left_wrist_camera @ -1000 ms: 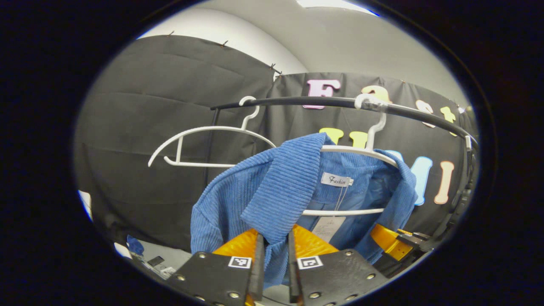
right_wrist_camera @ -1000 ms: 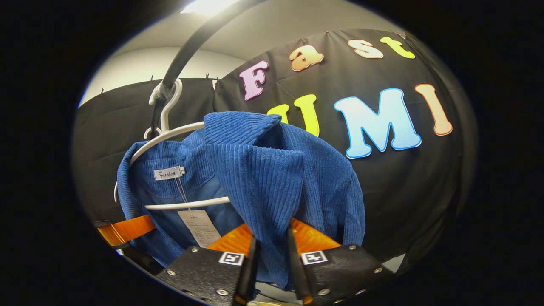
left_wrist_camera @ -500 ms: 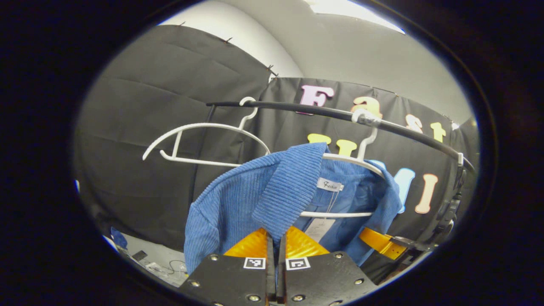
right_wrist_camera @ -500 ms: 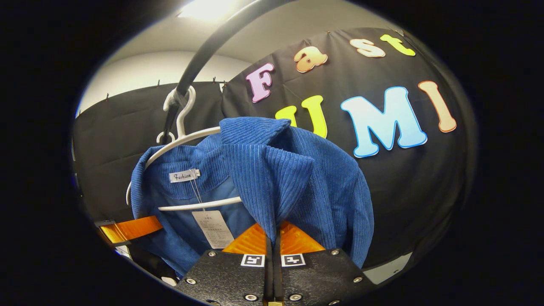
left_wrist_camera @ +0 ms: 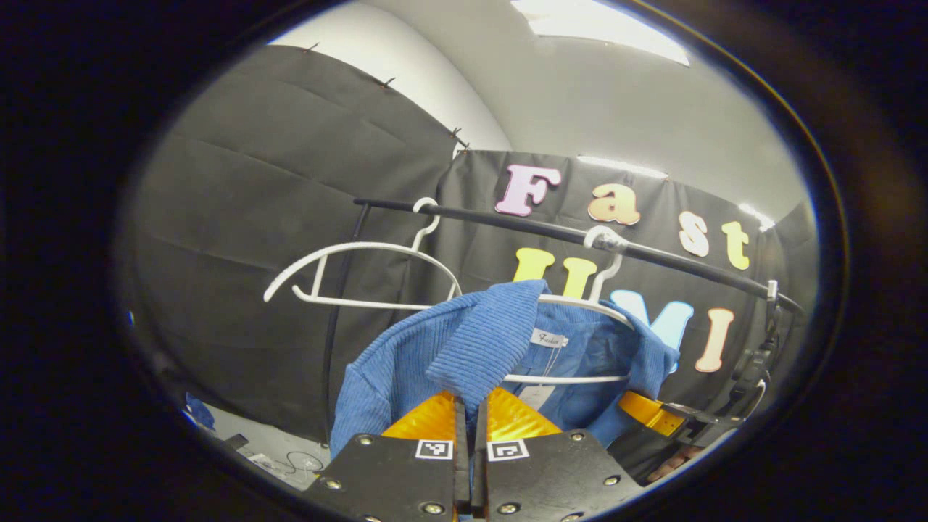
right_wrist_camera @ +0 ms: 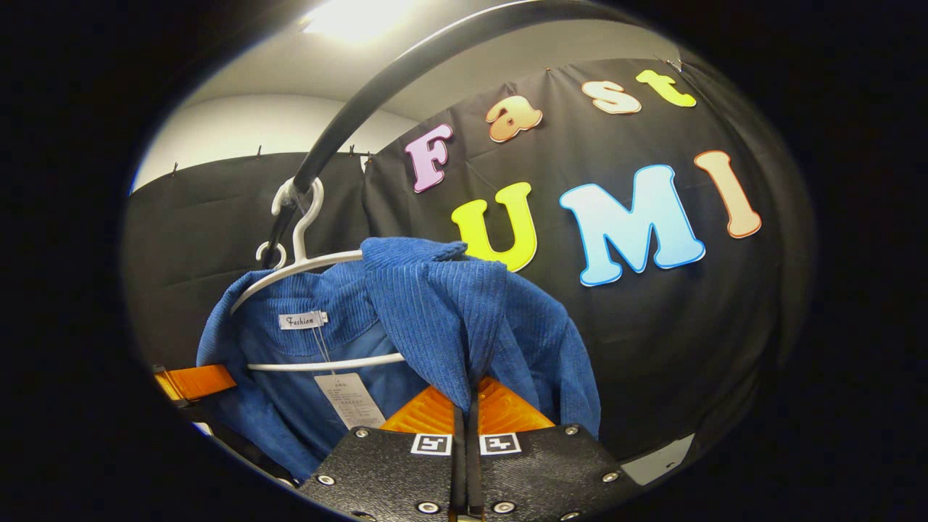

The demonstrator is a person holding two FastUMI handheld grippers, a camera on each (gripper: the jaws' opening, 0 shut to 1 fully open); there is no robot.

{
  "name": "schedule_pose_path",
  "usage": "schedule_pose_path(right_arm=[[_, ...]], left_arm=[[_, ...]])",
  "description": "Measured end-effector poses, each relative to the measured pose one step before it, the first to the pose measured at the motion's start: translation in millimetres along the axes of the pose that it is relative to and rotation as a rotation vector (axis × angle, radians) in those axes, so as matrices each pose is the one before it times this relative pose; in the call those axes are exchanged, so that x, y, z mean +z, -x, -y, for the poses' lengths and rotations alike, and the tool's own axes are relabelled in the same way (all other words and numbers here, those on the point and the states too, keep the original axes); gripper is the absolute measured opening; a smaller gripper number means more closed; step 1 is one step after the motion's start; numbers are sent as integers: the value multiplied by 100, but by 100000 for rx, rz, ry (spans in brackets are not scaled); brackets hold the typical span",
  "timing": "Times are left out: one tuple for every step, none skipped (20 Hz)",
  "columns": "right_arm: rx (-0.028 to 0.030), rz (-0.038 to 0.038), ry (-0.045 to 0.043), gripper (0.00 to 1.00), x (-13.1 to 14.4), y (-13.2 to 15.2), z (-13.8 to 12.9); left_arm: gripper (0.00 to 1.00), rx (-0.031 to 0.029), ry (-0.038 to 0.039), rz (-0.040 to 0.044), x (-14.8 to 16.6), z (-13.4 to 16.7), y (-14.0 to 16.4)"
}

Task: Grasp the clothes on the hanger with both hands and then place them into the laundry hamper below.

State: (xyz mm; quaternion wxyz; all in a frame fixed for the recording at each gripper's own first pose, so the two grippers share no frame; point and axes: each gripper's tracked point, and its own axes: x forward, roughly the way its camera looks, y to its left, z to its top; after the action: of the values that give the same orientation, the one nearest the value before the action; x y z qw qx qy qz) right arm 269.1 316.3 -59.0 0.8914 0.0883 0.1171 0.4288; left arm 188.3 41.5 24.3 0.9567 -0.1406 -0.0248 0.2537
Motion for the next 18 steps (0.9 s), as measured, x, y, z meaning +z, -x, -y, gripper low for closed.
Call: schedule_pose_path(right_arm=[[-1206, 1158, 50, 0, 219, -24, 325], [-1326, 1033, -96, 0, 402, 25, 509], [-1329, 1033, -267, 0, 262, 70, 323], [-1278, 1001, -507, 0, 355, -62, 500], [-1122, 1089, -378, 0, 320, -77, 509], [-1528, 1273, 0, 0, 396, -105, 657], [-1371, 1294, -2, 0, 414, -202, 448], [-1166, 1232, -272, 0, 352, -184, 422], [-932, 1035, -309, 0, 346, -163, 310], [-849, 949, -155, 0, 277, -282, 383], [-852, 934, -5, 0, 118, -168, 208], [-729, 943, 154, 0, 176, -149, 238], [-423, 1059, -272, 0, 47, -207, 257], [-2, 416, -1145, 0, -32, -391, 124], [-354, -248, -934, 0, -310, -304, 103], [-565, 191, -577, 0, -126, -255, 242], [-432, 426, -254, 0, -152, -177, 175], [-484, 487, -107, 0, -51, -194, 222]], left_arm=[[2, -129, -17, 797, 440, -35, 200], [2, 16, -187, 851, 367, -107, 104], [2, 181, -409, 817, 467, -237, 115], [1, 272, -398, 865, 402, -223, 188], [1, 380, 295, 732, 529, -216, 139], [0, -370, 1450, 1752, 766, -89, 218], [2, 259, 1438, 1321, 713, -259, -59], [2, 316, 414, 1224, 624, -331, -20], [2, 817, -742, 1073, 657, -467, -58], [2, 974, -986, 1154, 586, -535, -97], [2, 556, -556, 1178, 604, -345, -50], [2, 846, -320, 1345, 672, -375, 18], [2, 793, -227, 1109, 585, -468, -53], [8, 1166, -260, 1241, 543, -365, -140], [8, 819, -165, 1117, 577, -330, -305], [8, 710, -221, 1123, 490, -212, -212], [8, 414, -610, 872, 519, -251, -201], [8, 400, -1249, 671, 319, -144, -100]])
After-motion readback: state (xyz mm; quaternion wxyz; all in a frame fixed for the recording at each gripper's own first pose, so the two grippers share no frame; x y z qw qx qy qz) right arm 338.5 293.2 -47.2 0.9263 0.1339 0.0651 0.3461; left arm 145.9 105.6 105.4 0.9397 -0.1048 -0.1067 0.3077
